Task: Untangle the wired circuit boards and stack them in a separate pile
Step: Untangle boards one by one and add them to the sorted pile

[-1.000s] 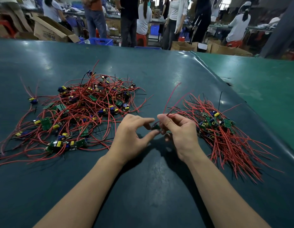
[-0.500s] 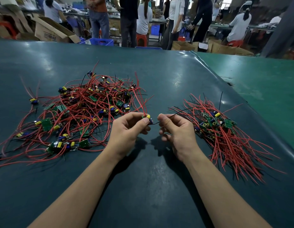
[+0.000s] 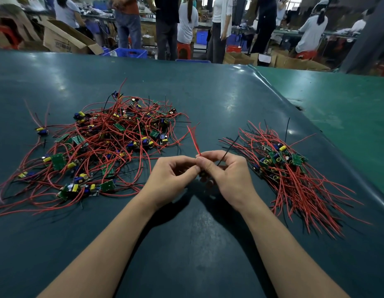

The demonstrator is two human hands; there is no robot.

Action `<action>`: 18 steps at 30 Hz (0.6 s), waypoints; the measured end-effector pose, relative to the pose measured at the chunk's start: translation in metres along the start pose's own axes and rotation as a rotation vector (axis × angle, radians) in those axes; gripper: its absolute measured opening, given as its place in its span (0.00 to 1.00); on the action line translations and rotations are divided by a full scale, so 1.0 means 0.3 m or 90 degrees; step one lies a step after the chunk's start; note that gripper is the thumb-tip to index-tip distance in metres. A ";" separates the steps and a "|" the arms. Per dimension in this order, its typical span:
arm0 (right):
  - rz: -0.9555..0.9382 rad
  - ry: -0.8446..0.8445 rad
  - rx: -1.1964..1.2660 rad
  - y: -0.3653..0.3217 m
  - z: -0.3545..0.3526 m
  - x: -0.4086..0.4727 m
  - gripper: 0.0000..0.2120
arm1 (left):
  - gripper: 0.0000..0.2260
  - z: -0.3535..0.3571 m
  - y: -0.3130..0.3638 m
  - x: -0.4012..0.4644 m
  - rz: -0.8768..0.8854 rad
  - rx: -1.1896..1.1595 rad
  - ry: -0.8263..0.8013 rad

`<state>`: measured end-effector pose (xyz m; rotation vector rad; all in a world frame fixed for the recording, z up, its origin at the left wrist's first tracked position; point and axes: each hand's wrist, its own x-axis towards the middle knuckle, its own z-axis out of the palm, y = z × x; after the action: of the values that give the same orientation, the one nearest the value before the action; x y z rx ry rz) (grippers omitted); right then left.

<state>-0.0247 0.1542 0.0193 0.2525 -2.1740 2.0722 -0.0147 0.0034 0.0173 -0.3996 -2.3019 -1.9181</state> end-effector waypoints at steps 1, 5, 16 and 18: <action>-0.004 0.000 0.006 -0.001 0.000 0.000 0.03 | 0.09 -0.001 -0.001 0.000 0.003 -0.005 -0.001; 0.002 0.025 0.043 -0.010 0.002 0.000 0.04 | 0.11 -0.003 -0.005 0.006 -0.056 -0.124 0.009; 0.187 0.046 0.247 -0.034 0.003 0.016 0.08 | 0.09 -0.016 0.005 0.035 -0.232 -0.496 0.006; 0.200 0.045 0.246 -0.034 0.004 0.017 0.08 | 0.05 -0.007 0.005 0.033 -0.230 -0.471 -0.012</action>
<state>-0.0275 0.1524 0.0302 -0.1381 -1.8536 2.6205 -0.0240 0.0029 0.0215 -0.0488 -1.6686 -2.9212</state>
